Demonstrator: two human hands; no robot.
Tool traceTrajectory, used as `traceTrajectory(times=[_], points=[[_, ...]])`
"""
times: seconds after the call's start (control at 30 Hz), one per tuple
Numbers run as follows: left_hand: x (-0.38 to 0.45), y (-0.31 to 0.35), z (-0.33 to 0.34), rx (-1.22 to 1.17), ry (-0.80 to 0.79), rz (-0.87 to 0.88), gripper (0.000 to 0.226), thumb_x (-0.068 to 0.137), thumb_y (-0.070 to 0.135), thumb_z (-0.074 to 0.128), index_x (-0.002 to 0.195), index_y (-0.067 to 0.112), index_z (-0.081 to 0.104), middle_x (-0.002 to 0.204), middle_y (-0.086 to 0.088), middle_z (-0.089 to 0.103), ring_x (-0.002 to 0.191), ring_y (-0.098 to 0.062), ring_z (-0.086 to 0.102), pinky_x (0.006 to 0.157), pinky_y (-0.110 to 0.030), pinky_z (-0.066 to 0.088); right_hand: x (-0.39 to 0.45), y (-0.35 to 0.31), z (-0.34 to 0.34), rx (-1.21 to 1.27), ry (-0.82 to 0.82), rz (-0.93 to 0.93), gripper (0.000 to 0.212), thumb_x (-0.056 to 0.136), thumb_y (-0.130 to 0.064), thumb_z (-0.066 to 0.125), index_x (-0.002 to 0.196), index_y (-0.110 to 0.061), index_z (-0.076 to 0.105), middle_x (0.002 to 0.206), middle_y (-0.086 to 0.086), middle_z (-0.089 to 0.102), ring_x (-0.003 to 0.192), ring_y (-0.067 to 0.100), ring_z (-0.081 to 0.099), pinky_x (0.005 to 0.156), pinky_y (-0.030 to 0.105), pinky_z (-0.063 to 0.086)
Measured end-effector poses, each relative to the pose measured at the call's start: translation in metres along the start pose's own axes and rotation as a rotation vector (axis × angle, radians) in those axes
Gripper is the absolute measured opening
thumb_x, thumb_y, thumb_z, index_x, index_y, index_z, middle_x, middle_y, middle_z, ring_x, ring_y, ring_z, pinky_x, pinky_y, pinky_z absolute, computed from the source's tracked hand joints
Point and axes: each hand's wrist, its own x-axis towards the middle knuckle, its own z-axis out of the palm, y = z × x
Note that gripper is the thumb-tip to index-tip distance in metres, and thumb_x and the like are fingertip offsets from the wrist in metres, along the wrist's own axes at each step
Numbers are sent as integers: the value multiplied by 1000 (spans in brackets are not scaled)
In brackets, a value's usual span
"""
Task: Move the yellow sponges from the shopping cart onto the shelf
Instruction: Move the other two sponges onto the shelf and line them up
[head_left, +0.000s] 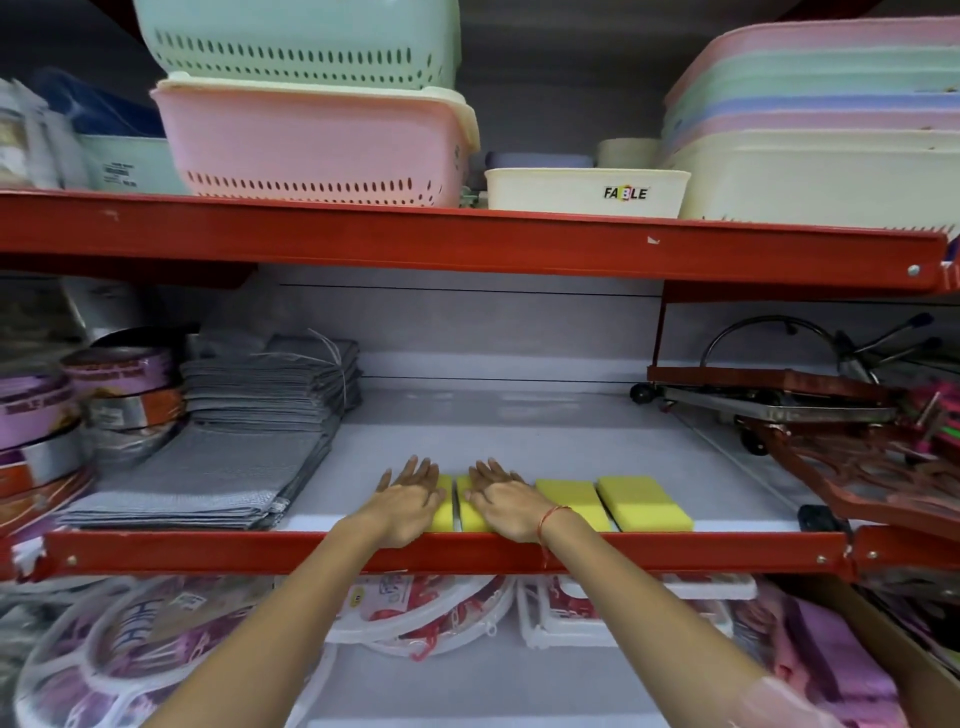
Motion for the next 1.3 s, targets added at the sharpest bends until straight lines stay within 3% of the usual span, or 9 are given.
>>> traceTrajectory(times=[0.63, 0.77, 0.97, 1.17, 1.3], points=[[-5, 29, 11, -18, 3, 6, 60, 103, 37, 14, 153, 6, 6, 163, -11, 1, 151, -22, -6, 124, -42, 0, -22, 8, 2, -12, 51, 11, 58, 104, -34, 21, 152, -2, 18, 162, 15, 15, 151, 23, 10, 124, 40, 12], [-8, 33, 9, -3, 10, -3, 60, 103, 38, 13, 153, 8, 3, 164, -9, -2, 151, -21, -8, 124, -42, -3, -23, 8, 2, -5, 51, 5, 58, 104, -35, 19, 153, -4, 14, 163, 12, 9, 152, 21, 3, 125, 40, 7], [-11, 51, 3, -36, 101, 82, 61, 102, 41, 12, 154, 11, 2, 164, -5, -1, 151, -16, -7, 125, -41, -3, -31, 18, -21, 56, 202, 11, 57, 104, -33, 20, 153, -4, 10, 163, 11, 4, 152, 19, -2, 124, 35, 2], [-11, 73, 11, -12, 10, 122, 57, 103, 34, 15, 153, 7, 9, 164, -8, 4, 152, -18, 0, 125, -38, 3, -52, 49, -21, 30, 185, 101, 56, 104, -31, 19, 152, -2, 15, 163, 12, 7, 152, 21, 2, 125, 39, 8], [-14, 74, 15, 18, 37, 115, 56, 103, 32, 16, 153, 6, 13, 163, -8, 8, 152, -17, 5, 125, -36, 5, -61, 62, -10, 4, 152, 131, 53, 103, -26, 21, 150, -3, 26, 162, 12, 13, 152, 19, 10, 124, 40, 11]])
